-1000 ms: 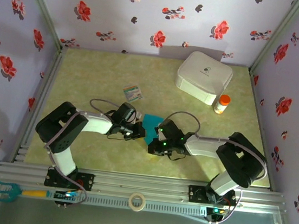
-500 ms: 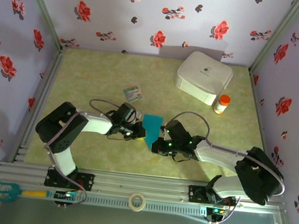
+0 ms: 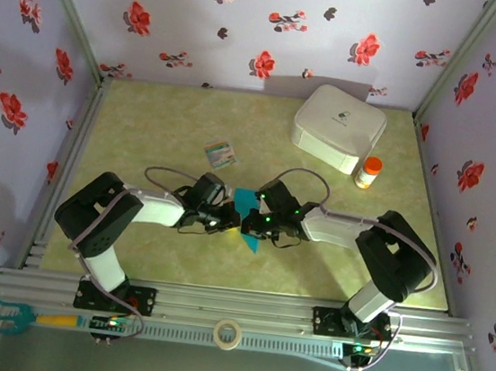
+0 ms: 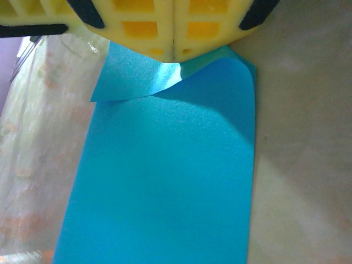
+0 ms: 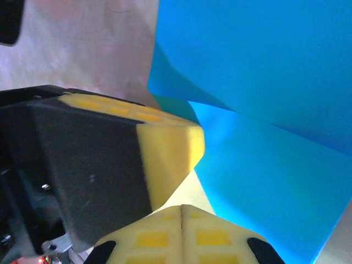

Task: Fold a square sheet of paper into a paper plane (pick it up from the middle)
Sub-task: Third fold the triangle at the center of the table.

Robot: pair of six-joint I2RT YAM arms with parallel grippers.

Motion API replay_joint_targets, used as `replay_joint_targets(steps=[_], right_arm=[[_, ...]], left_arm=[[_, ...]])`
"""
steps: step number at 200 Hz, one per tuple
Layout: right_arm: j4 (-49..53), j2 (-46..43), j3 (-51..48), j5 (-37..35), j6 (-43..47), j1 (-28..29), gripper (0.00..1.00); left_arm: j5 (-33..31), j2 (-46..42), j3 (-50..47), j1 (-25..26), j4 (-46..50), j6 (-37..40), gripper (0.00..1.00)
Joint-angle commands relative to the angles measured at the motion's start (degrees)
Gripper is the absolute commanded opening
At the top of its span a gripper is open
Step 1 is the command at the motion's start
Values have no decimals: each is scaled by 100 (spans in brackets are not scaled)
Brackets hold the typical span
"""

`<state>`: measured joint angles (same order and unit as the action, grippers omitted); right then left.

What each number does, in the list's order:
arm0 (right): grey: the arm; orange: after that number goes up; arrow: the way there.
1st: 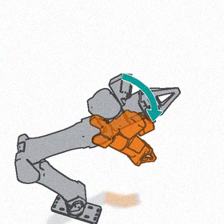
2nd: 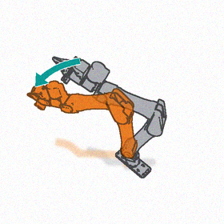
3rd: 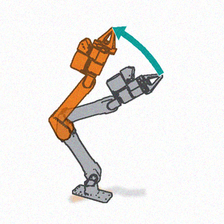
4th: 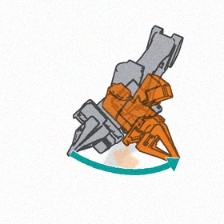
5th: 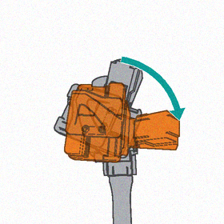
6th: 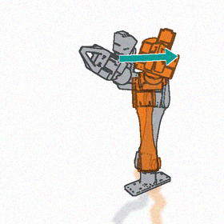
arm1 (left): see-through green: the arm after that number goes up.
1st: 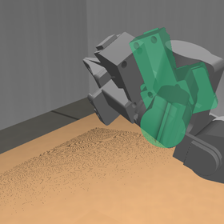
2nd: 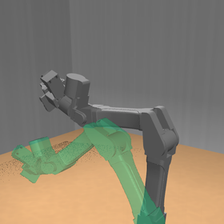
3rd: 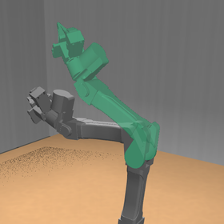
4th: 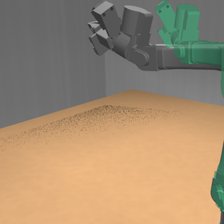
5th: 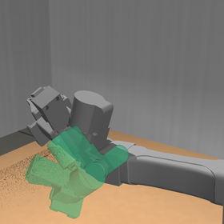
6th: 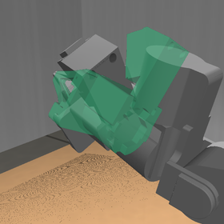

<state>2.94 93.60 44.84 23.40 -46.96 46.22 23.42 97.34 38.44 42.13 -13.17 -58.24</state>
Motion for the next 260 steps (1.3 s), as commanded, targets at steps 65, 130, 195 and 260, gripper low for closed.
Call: replay_joint_targets(steps=[65,130,195,260], right_arm=[[228,347,-448,-129,-11,-153,0],[209,322,-442,-169,22,-157,0],[168,326,-489,-185,2,-166,0],[153,317,-524,-179,11,-170,0]], left_arm=[[-64,-254,166,29,280,236,0],[326,-20,506,31,440,463,3],[172,316,264,-318,218,579,1],[204,332,335,-1012,465,1042,1]])
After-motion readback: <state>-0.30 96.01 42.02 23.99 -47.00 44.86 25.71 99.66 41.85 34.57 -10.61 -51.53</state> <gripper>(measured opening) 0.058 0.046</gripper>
